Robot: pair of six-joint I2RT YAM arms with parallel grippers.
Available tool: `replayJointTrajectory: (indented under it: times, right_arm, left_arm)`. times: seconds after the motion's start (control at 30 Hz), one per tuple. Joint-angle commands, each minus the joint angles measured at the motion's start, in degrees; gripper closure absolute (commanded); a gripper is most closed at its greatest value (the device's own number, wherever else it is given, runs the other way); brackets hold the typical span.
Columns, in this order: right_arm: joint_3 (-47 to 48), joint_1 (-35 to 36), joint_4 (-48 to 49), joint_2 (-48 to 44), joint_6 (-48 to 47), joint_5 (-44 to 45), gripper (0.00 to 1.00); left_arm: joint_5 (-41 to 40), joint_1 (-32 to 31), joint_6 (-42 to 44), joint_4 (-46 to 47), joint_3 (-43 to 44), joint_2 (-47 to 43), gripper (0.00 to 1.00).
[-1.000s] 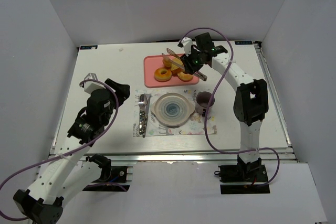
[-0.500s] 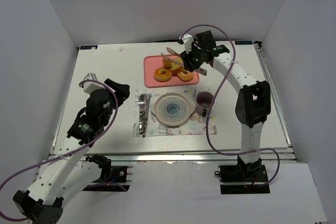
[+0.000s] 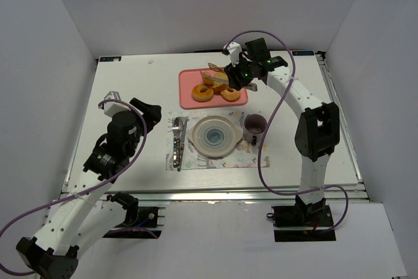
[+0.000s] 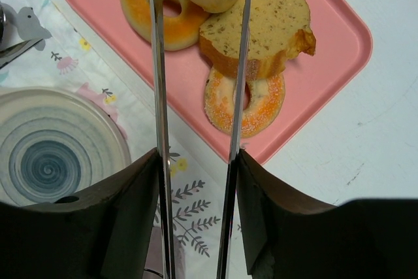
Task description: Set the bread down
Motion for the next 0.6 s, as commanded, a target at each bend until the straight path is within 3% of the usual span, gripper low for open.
replayJointTrajectory:
  times: [0.0, 0.57]
  right_arm:
    - [-0.49, -0.15, 1.12, -3.69, 0.77, -0.99, 0.46]
    - [-0.84, 0.55, 0.85, -1.67, 0.59, -0.91, 0.45]
  left_arm:
    - [-0.25, -0.09, 0.24, 0.65, 0.96, -0.73, 0.25]
    - [-0.51, -0.09, 0.15, 0.30, 0.78, -1.35, 0.25]
